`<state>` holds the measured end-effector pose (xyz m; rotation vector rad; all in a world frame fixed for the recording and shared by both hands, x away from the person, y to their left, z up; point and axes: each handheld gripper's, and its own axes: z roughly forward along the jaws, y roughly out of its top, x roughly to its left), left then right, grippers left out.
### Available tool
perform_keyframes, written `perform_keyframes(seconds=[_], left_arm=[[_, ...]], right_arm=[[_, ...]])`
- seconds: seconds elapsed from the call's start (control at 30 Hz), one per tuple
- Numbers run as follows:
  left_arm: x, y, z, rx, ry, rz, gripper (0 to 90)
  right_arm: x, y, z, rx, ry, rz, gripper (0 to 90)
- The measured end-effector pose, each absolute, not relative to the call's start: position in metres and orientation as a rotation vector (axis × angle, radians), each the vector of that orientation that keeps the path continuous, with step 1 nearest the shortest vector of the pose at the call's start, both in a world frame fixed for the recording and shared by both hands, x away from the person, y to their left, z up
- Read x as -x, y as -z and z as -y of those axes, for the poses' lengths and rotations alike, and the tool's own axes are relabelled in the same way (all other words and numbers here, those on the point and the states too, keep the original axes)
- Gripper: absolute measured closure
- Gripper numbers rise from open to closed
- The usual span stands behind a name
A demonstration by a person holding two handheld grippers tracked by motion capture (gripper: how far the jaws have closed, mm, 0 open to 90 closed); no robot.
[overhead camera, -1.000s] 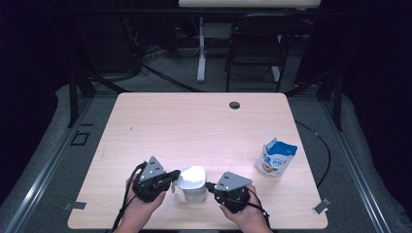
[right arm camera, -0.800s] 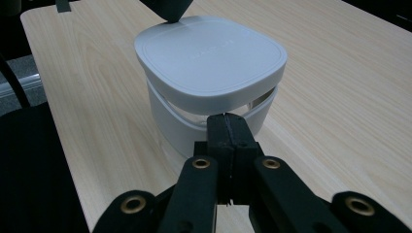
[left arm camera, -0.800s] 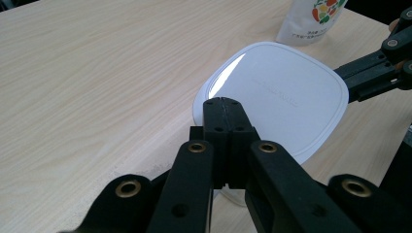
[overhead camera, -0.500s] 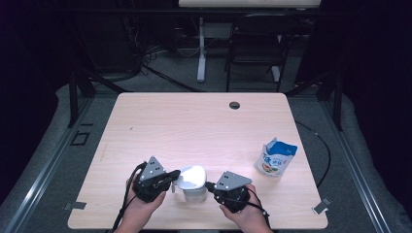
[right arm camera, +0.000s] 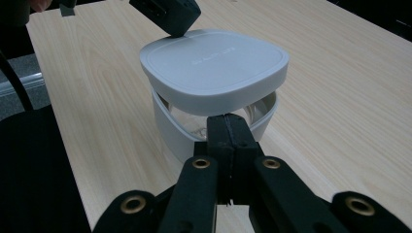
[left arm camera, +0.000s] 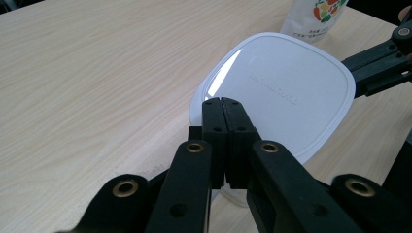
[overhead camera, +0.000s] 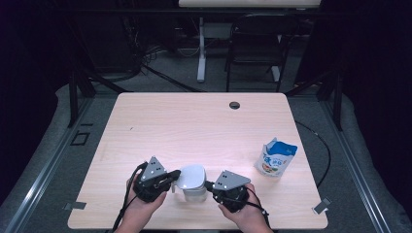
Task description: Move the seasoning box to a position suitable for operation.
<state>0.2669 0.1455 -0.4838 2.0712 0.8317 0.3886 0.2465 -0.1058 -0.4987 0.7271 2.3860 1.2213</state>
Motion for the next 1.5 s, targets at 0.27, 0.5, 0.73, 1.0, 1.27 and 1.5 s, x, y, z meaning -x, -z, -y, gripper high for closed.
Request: perform_keyframes(seconds=[0.27, 0.5, 0.73, 1.0, 1.27, 1.5], left_arm=[[-0.267, 0.483, -0.144, -2.08, -0.391, -0.825, 88.9], [-0.267, 0.481, -0.144, -2.081, -0.39, -0.825, 88.7], [-0.266, 0.481, -0.149, -2.076, -0.397, -0.831, 88.2], [-0.267, 0.482, -0.155, -2.068, -0.406, -0.853, 88.1], [-0.266, 0.483, -0.161, -2.064, -0.404, -0.863, 87.3], [-0.265, 0.485, -0.167, -2.058, -0.404, -0.878, 87.3]], right_arm=[[-0.246, 0.495, 0.103, -0.725, -1.225, -2.379, 90.0], [-0.248, 0.49, 0.1, -0.712, -1.228, -2.379, 90.0], [-0.248, 0.483, 0.095, -0.697, -1.236, -2.374, 90.0], [-0.249, 0.481, 0.089, -0.683, -1.233, -2.381, 90.0], [-0.249, 0.477, 0.085, -0.673, -1.237, -2.375, 90.0], [-0.249, 0.472, 0.079, -0.65, -1.235, -2.376, 90.0]])
